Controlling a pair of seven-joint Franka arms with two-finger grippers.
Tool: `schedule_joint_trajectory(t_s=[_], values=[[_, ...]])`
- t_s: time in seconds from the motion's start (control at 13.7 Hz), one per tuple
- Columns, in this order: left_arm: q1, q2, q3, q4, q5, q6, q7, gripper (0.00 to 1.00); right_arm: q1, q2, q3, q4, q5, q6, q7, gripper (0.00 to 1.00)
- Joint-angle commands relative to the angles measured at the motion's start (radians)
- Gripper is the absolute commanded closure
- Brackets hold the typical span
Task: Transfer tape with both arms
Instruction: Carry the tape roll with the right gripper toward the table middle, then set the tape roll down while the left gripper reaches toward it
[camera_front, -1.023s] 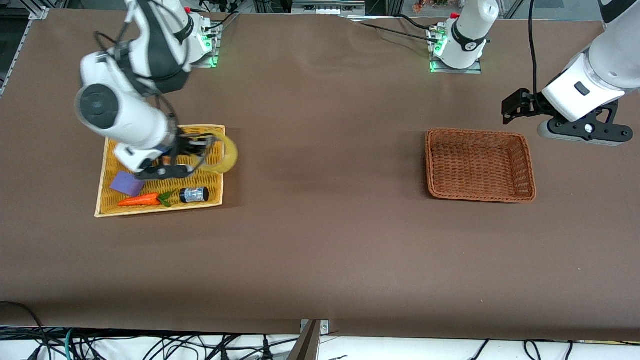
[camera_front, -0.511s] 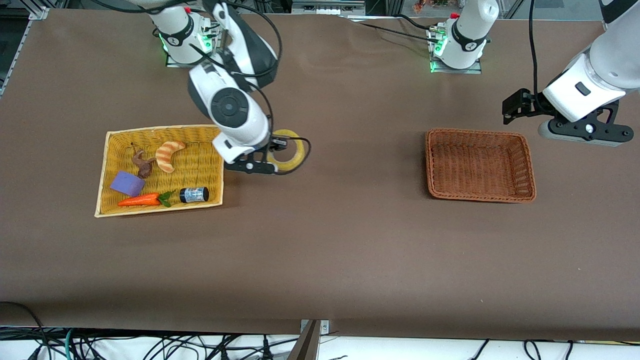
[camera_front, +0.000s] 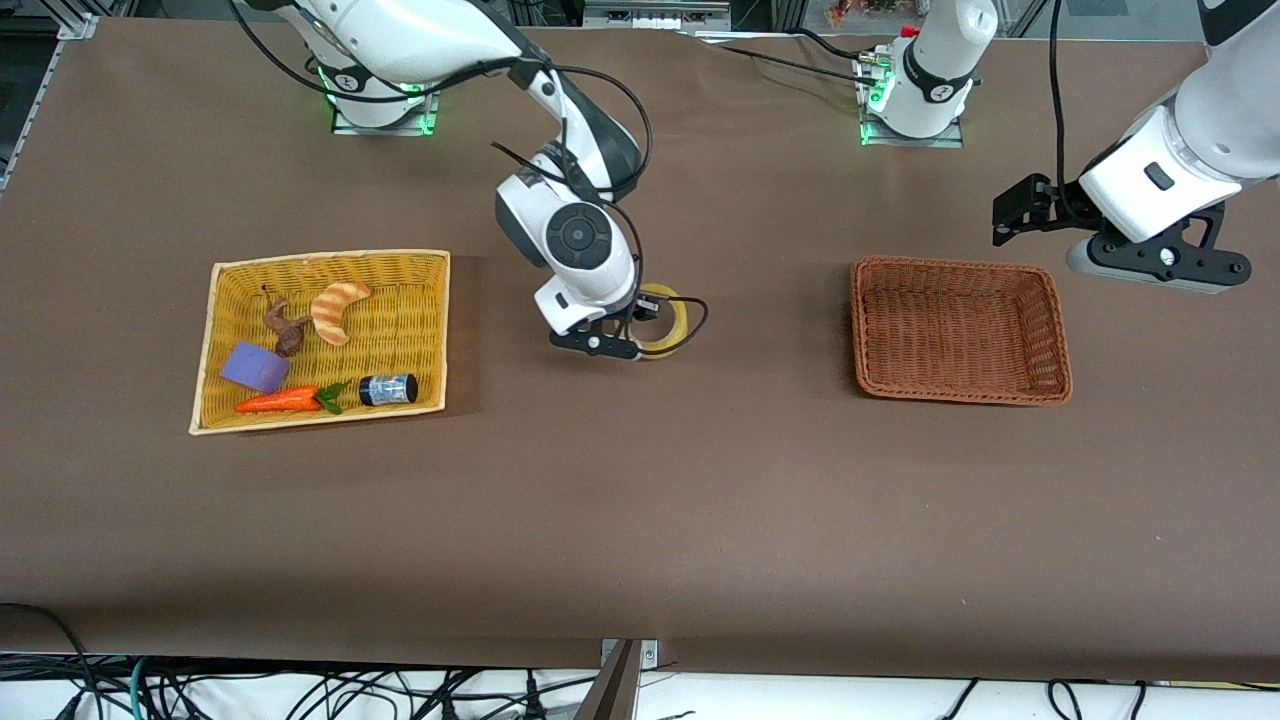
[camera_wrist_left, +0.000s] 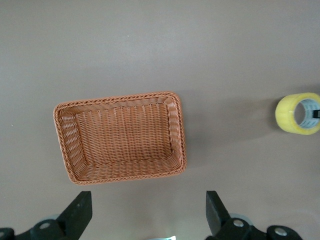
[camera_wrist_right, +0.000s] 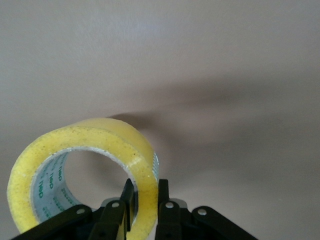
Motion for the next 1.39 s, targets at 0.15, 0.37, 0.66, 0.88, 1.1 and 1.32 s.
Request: schedule_joint_trajectory(t_s=[0.15,0.37,0.66,0.88,1.1,1.32], values=[[-0.005,0.031,0.0,0.011,-0.016,-0.013,0.016,0.0,0.015,0.044,-0.007,0.043,-0.001,0.009,0.014,1.0],[0.004,0.124,0.001,0.012,-0.005,-0.019,0.016,0.0,0.027,0.072,-0.008,0.043,-0.004,0.039,0.014,1.0],[0.011,0.157,0.009,0.012,-0.005,-0.023,0.01,0.0,0.038,0.092,-0.008,0.043,-0.027,0.076,0.015,0.73],[0.018,0.148,0.001,-0.023,-0.025,-0.025,0.002,0.0,0.031,0.066,-0.013,0.043,-0.026,0.061,0.001,0.5],[0.04,0.079,0.001,-0.173,-0.132,0.039,-0.044,0.0,0.002,-0.015,-0.016,0.044,-0.024,-0.031,-0.008,0.24],[0.038,-0.036,-0.043,-0.395,-0.18,0.22,-0.049,0.0,-0.101,-0.121,-0.016,0.044,-0.017,-0.164,-0.197,0.11]])
